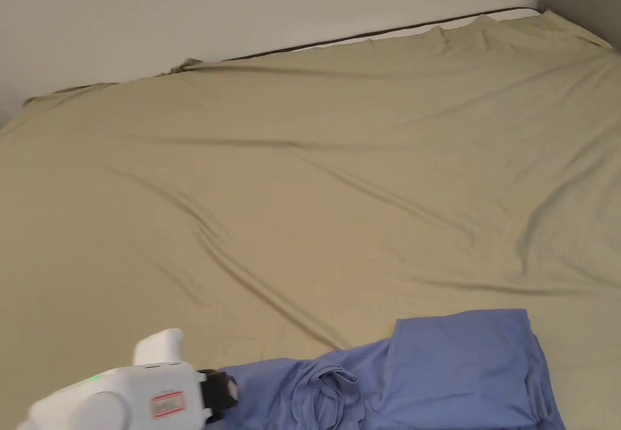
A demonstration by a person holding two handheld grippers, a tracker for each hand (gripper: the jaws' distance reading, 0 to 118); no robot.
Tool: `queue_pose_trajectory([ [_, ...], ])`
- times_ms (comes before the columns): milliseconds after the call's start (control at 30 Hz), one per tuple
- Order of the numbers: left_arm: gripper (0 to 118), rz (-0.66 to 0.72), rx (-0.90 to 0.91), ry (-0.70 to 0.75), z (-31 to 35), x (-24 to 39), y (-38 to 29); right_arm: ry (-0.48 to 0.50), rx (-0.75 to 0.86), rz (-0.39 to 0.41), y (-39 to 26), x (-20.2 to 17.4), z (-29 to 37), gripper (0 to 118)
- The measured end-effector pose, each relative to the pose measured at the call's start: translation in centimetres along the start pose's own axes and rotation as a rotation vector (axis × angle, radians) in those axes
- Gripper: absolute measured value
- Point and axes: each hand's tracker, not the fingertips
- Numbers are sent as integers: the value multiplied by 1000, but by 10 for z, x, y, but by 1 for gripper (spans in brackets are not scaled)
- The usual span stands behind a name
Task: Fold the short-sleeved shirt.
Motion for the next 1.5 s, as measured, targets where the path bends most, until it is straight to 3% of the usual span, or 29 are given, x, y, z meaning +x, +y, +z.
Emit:
queue_pose_trajectory([
  [133,0,-81,-142,-269,-82,77,-12,-5,-16,0,-1,0,-4,2],
  [167,0,-126,-219,-275,-113,98,-16,-9,-20,-5,-1,1,-4,2],
  [200,0,-128,-282,-164,-132,115,-18,-17,-22,-9,-1,2,-4,2],
  [233,0,-128,-255,-119,-126,126,-17,-26,-20,-10,-2,3,-2,2],
  [267,0,-128,-144,-212,-116,139,-4,-34,-20,-12,-2,5,-1,2],
  [300,0,-340,-290,262,-100,128,8,-35,-19,-16,-2,6,0,2],
  [400,0,-341,-303,-18,-81,153,25,-20,-23,-34,1,10,-2,2],
  [467,0,-319,-286,-117,-54,153,34,-45,-29,-13,2,6,-1,2],
  [600,0,-324,-217,-211,6,100,40,-20,-18,-16,4,4,3,2],
  [767,2,-147,-104,-202,54,-64,31,-24,-45,9,4,-4,-2,2],
  [800,16,-35,-83,-216,54,-103,25,-26,-48,10,4,-7,-3,2],
  [833,55,83,-59,-214,54,-138,19,-27,-49,9,4,-10,-4,2],
  [867,82,140,-42,-213,49,-164,12,-21,-51,10,4,-13,-5,2],
  [900,88,108,-20,-209,45,-184,7,-9,-52,13,4,-16,-5,2],
  [933,88,89,18,-171,42,-194,4,-2,-55,17,5,-20,-5,2],
  [967,88,330,84,-550,32,-180,0,0,-59,22,5,-25,-6,2],
  [1200,88,343,-169,-764,-81,-170,-13,32,-82,47,7,-45,-13,2],
  [1233,75,308,-225,-740,-101,-160,-13,50,-83,44,7,-47,-14,2],
  [1267,75,297,-247,-774,-116,-158,-16,60,-86,44,6,-50,-14,2],
  [1300,72,344,-201,-916,-123,-153,-15,62,-84,46,6,-52,-15,2],
  [1333,72,383,-165,-927,-128,-145,-19,66,-86,47,6,-53,-17,2],
  [1367,71,349,-191,-680,-129,-144,-23,72,-89,45,5,-53,-20,2],
  [1400,65,292,-231,-651,-129,-134,-18,77,-98,41,5,-52,-23,2],
  [1433,32,267,-232,-606,-131,-125,-19,78,-108,39,5,-51,-27,2],
  [1467,20,286,-241,-562,-131,-119,-24,75,-119,43,4,-50,-30,2],
  [1500,20,325,-234,-556,-127,-123,-23,66,-127,56,3,-51,-31,2],
])
